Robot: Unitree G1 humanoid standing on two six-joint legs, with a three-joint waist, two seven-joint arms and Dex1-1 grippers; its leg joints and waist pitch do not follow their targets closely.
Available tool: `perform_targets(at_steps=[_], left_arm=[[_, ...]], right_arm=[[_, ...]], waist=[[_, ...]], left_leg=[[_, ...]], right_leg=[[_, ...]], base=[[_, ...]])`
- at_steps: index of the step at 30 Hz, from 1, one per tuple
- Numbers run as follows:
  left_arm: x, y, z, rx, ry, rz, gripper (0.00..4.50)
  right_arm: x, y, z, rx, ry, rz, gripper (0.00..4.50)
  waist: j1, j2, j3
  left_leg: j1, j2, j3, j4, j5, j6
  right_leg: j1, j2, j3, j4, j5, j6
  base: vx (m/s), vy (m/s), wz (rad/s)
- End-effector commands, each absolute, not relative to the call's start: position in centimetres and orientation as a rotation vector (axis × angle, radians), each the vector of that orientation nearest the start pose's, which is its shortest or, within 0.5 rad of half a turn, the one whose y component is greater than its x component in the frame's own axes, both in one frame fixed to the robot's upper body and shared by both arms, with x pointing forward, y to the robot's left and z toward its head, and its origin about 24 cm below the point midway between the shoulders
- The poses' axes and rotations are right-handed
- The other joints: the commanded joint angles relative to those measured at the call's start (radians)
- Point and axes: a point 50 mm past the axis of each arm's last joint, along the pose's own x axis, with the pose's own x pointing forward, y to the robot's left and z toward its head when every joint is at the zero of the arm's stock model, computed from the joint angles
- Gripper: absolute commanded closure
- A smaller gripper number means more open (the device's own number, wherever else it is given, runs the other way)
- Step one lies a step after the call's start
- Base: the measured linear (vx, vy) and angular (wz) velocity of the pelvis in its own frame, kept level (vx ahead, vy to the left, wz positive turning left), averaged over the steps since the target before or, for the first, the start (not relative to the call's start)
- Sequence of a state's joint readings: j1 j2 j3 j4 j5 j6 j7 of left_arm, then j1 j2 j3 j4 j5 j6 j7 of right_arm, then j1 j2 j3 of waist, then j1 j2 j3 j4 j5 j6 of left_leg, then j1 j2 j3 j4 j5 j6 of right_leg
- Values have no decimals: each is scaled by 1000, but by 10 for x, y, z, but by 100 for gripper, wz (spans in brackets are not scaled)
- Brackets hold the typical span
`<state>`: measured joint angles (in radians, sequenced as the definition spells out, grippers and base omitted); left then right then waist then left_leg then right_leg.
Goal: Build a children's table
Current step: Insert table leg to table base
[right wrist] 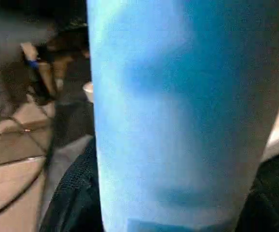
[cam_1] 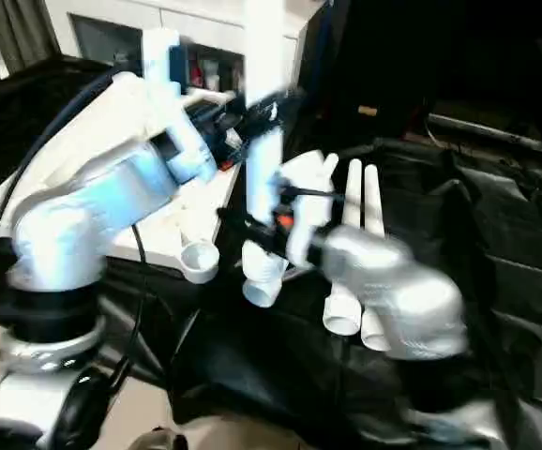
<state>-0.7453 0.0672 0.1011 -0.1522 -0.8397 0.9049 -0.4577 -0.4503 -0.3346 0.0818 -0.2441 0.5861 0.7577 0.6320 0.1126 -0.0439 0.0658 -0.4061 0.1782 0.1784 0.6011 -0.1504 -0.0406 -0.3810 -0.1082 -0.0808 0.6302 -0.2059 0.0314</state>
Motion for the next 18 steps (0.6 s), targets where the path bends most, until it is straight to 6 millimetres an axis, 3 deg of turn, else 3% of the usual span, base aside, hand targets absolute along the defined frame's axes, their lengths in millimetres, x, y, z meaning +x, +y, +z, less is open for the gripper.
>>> perform_targets(at_steps=[1,4,7,13,18], left_arm=[[289,58,231,-482,-37,-1299,161],[285,61,229,-479,1,-1412,161],[289,61,228,-468,8,-1404,197],[299,62,227,-494,24,-1367,239],[300,63,229,-514,16,-1364,252]], right_arm=[[274,-109,161,124,121,1131,264],[264,-115,161,81,161,1235,264],[263,-117,160,64,178,1243,264],[258,-119,158,53,202,1275,264],[257,-120,156,47,210,1278,264]], waist=[[2,4,-76],[3,5,-72],[2,5,-69],[3,10,-70],[3,5,-71]], left_leg=[[33,45,-13,-78,-207,-61],[34,45,-16,-82,-259,-71],[38,47,-16,-84,-293,-85],[39,47,-18,-85,-310,-90],[36,47,-16,-83,-276,-78]], right_leg=[[40,-39,46,-69,-78,-182],[39,-41,49,-77,-163,-162],[31,-42,53,-83,-218,-157],[29,-43,56,-84,-229,-156],[31,-43,56,-81,-189,-169]], base=[[0,0,0],[0,0,0],[0,0,0],[0,0,0],[0,0,0]])
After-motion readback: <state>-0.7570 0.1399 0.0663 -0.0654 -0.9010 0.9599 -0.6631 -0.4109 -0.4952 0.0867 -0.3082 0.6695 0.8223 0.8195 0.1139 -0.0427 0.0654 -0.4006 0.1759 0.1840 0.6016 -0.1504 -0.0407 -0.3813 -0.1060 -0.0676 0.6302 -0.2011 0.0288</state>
